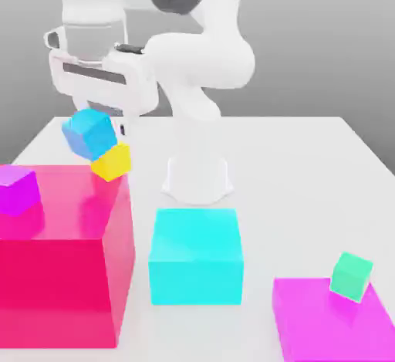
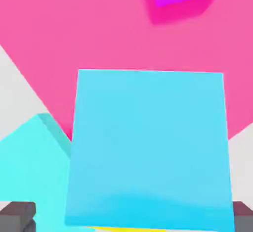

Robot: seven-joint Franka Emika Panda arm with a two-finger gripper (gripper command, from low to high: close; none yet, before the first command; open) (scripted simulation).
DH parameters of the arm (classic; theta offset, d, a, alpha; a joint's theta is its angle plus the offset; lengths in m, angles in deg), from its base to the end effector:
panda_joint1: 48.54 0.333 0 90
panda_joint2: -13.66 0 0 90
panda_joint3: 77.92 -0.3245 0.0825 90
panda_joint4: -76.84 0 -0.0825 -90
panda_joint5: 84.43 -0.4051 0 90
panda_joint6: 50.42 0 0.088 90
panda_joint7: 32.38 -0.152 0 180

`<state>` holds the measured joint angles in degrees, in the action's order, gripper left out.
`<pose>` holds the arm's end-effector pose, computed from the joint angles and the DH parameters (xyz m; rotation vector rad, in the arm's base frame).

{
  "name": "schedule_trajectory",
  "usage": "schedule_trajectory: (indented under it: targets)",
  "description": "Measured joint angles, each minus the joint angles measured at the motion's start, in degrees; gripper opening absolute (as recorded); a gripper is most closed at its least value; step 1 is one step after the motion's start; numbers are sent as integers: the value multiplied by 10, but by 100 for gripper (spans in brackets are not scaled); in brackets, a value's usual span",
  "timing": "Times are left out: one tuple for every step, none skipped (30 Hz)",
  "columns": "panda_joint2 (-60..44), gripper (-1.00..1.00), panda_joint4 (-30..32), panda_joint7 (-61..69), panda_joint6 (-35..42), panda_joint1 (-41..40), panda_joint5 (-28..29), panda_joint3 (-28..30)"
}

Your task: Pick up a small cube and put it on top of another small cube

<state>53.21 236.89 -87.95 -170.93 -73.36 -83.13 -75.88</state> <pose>0.2999 -0.1514 0.3491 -2.3812 2.0446 0.0012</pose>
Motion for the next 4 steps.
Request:
schedule_trajectory:
  targets:
    - [3,100,-6,0,9,0,1,0]
    - [8,100,-18,-1,27,0,1,-1]
    - [15,100,-33,-1,48,0,1,-2]
    - [22,100,-49,-1,71,0,0,-2]
